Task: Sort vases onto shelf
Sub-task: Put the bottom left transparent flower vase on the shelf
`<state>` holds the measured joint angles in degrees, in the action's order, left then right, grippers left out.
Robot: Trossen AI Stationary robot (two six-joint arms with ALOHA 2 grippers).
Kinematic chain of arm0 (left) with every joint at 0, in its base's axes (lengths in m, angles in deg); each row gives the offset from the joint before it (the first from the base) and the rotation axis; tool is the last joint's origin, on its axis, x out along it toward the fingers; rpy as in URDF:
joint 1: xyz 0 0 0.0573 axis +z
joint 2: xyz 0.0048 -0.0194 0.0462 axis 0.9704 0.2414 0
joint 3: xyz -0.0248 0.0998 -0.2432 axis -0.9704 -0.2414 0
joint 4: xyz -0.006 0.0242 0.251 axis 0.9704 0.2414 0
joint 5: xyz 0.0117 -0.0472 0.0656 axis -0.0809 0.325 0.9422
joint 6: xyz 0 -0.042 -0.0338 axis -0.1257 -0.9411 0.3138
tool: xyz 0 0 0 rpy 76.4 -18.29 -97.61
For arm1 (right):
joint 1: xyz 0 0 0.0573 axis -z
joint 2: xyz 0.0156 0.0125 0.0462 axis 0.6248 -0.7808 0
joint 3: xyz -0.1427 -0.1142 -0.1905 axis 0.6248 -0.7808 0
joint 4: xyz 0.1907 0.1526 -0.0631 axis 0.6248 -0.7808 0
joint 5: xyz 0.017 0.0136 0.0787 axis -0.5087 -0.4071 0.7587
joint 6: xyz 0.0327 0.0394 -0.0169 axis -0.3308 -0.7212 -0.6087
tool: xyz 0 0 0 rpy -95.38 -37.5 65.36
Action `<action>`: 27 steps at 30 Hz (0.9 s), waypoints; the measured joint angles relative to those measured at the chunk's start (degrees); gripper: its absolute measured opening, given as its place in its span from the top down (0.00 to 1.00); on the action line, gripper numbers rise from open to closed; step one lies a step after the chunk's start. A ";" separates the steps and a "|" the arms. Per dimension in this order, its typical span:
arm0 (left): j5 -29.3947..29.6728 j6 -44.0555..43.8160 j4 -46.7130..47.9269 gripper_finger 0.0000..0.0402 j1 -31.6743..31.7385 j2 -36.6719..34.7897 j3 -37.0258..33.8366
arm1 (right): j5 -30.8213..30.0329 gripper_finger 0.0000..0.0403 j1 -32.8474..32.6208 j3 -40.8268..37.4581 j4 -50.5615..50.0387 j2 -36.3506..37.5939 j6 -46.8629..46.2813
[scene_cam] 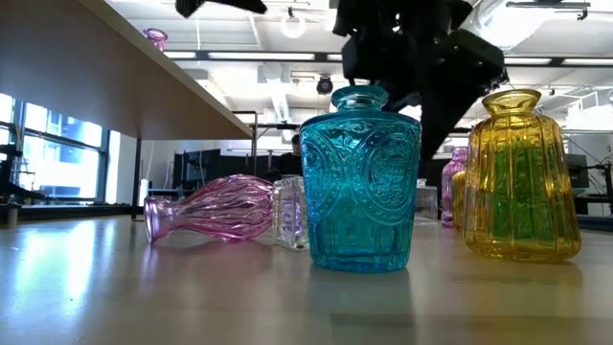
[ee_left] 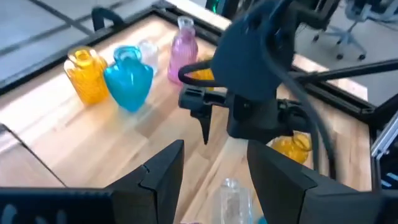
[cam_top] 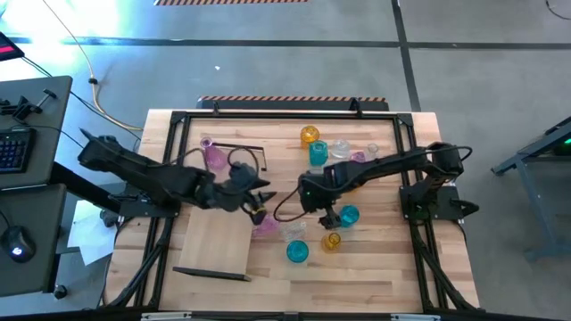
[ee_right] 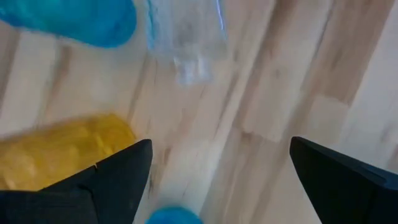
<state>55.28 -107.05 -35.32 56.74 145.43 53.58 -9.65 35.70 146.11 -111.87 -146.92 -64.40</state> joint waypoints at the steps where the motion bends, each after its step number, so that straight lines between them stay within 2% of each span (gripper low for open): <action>1: -0.36 -0.64 0.01 0.58 0.00 0.75 0.02 | -0.06 0.09 -0.05 -0.12 0.44 0.00 -0.23; 7: -4.84 -3.14 -0.40 0.58 0.14 3.87 0.00 | -1.28 0.09 0.40 -0.19 0.67 0.03 -2.30; 13: -5.31 -4.25 0.02 0.58 -0.61 3.98 0.02 | -3.10 0.09 1.90 -0.19 0.78 0.59 -4.85; 19: -7.12 -6.41 4.77 0.58 -1.05 4.78 0.04 | -8.86 0.09 2.07 -0.19 1.01 0.61 -5.83; 25: -14.41 -6.08 7.76 0.58 -1.16 8.03 0.06 | -3.18 0.09 2.07 -0.19 2.49 0.63 -9.43; 27: -15.24 -5.41 7.28 0.58 -1.16 9.41 0.06 | -2.45 0.09 2.06 -0.19 3.05 0.63 -9.46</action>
<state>40.04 -112.46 -28.04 55.58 154.84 53.64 -12.10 37.75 145.92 -108.81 -146.28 -73.86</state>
